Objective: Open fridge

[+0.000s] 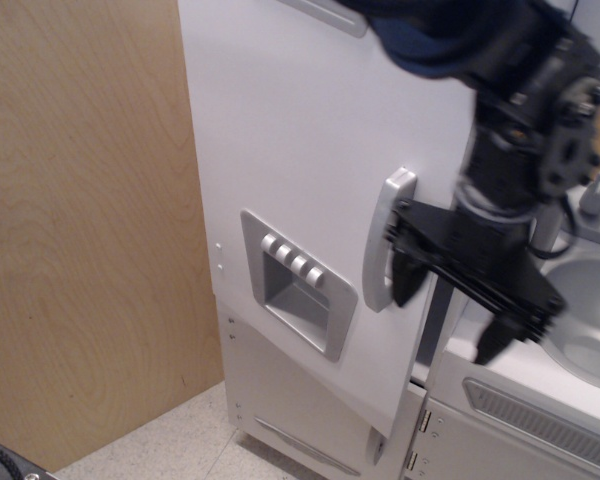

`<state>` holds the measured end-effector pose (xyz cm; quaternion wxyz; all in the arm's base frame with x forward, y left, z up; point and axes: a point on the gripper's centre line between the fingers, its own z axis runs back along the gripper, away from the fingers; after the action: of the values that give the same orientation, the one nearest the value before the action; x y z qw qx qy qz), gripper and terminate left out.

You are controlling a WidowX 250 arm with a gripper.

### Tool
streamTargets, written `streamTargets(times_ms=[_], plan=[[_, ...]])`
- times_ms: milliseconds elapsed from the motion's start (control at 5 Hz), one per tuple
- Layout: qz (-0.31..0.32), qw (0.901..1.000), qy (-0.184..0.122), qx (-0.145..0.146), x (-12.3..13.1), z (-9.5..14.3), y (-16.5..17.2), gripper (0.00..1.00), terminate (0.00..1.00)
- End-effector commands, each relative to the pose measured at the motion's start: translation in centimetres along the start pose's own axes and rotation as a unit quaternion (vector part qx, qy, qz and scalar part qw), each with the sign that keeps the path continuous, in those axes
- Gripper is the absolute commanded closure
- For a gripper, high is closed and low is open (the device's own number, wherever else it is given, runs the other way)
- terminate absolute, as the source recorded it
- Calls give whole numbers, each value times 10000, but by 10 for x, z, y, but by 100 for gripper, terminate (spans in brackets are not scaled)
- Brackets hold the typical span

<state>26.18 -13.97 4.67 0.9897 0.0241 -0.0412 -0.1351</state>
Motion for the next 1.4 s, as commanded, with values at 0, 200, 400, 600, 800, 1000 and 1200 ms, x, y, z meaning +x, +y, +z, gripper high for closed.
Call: streamTargets(times_ms=[0, 200, 400, 600, 800, 1000, 1200], plan=[[40, 9999, -128, -81, 45, 15, -33, 0, 0], [160, 9994, -310, -48, 63, 18, -30, 0, 0], [352, 9979, -542, 40, 77, 16, -22, 0, 0], [658, 9951, -697, 236, 87, 21, -2, 0, 0], [871, 9929, -589, 560, 83, 23, 14, 0, 0], [1082, 9908, -541, 611, 72, 28, 29, 0, 0], [1073, 9920, -359, 564, 53, 27, 40, 0, 0]])
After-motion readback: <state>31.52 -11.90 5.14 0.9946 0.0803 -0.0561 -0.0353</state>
